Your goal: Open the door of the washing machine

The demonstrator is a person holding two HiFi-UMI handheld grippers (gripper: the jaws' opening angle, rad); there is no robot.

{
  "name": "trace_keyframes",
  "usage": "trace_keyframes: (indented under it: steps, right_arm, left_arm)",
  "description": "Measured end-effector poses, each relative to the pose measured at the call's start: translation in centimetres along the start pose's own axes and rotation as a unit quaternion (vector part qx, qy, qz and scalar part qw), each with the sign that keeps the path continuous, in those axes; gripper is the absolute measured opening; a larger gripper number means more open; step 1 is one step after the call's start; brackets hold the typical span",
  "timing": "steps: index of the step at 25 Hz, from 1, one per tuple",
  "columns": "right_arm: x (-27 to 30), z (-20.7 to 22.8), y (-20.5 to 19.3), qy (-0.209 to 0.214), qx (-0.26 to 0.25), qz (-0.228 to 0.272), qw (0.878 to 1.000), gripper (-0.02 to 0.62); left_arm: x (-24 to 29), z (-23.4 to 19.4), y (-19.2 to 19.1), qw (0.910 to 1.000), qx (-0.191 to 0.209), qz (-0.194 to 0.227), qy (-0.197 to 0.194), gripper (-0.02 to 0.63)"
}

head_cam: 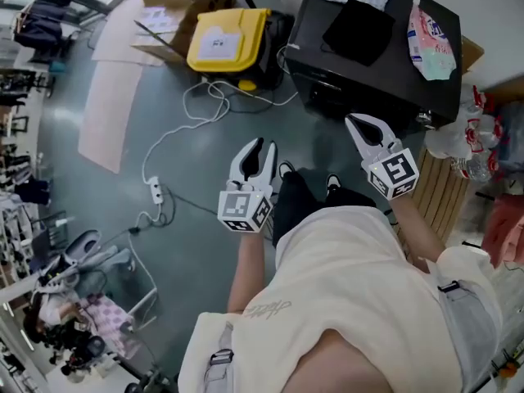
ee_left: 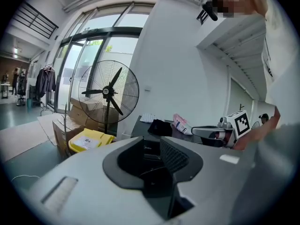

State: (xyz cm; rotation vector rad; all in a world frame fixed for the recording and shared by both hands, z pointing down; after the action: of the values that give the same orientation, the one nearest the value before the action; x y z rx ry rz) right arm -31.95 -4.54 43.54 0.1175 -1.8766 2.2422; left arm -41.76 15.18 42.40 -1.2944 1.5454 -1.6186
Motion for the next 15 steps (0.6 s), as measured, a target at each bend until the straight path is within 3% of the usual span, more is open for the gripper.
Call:
trace_keyframes:
  steps: [3, 7, 15]
  right_arm:
    - [0.7, -0.1, 0.3, -0.023, 0.005, 0.013, 1.0, 0.002]
    - [2.5, 0.5, 0.6, -0.089, 0.005, 0.014, 0.996, 0.002]
    - [5.3, 0.5, 2.9, -0.215, 0.028, 0.055, 0.975, 0.002]
  left_arm:
    - [2.1, -1.9, 0.3, 0.9993, 0.004, -0.002, -0.036, 0.126]
    - [5.6, -4.9, 0.7, 0.9948, 0.031, -0.013, -0.096, 0.126]
    - [12.3, -8.7, 0.9, 0.9678, 0.092, -0.045, -0.23, 0.126]
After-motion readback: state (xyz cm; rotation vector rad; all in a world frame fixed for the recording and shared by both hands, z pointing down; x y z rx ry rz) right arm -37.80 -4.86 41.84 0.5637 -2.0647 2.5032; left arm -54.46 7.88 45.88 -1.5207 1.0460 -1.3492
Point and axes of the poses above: the fingertips, and each gripper's own axes: x forward along the fingers, z to its right, y out of its top, the point moved 3 cm from there along -x, backward along the fingers, and after that the axes turned 5 degrees about x, right-handed, at the moved point
